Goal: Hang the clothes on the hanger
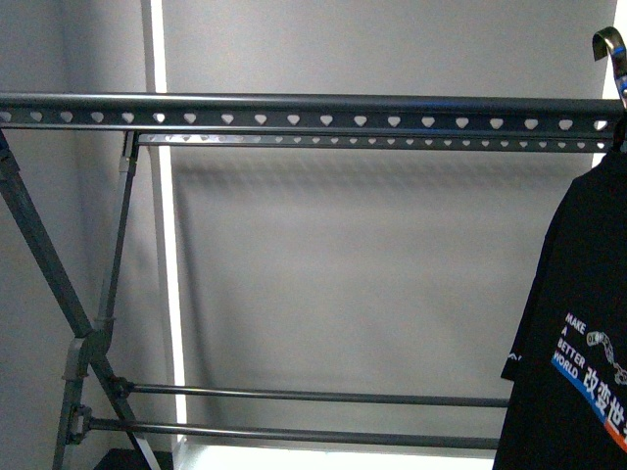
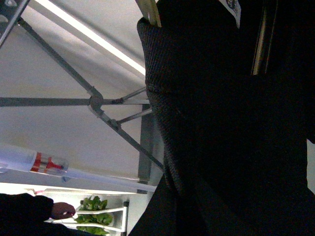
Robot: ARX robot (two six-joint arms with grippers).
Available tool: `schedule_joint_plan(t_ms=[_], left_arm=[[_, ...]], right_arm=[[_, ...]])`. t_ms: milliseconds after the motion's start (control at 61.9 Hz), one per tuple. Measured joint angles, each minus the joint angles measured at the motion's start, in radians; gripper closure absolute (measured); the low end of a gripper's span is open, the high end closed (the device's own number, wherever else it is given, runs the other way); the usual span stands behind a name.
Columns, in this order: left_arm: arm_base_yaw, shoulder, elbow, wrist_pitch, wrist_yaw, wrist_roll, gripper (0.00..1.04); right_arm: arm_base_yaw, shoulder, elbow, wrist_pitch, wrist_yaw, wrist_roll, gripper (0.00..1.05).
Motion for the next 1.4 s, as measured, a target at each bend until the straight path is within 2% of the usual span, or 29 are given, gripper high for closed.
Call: schedule_joint_plan(t_ms=[323, 775, 840, 904, 953, 1066, 1405], left_arm=[[0.000, -0.176, 0.000, -0.167, 0.000, 0.000, 1.01], [0.000, -0.292, 0.000, -0.284, 0.000, 0.000, 1.01], [0.000, -0.307, 0.000, -0.299, 0.000, 0.000, 1.01], [0.000, -0.402, 0.000, -0.425, 0.001, 0.000, 1.01], [0.000, -0.446, 0.000, -0.459, 0.001, 0.000, 1.01], [0.000, -0.471, 0.000, -0.469, 0.001, 0.000, 1.01], [0.000, -0.472, 0.000, -0.470, 0.001, 0.000, 1.01]], right_arm=[[0.072, 0.251, 0.338, -0.045, 0.068, 0.123, 1.00], [0.141, 0.494, 0.732, -0.181, 0.188, 0.161, 1.00], [0.148, 0.507, 0.743, -0.182, 0.194, 0.161, 1.00], [0.159, 0.517, 0.743, -0.181, 0.210, 0.160, 1.00], [0.163, 0.518, 0.735, -0.167, 0.213, 0.161, 1.00], [0.179, 0.517, 0.684, -0.097, 0.205, 0.191, 1.00], [0.196, 0.518, 0.655, -0.076, 0.228, 0.256, 1.00]])
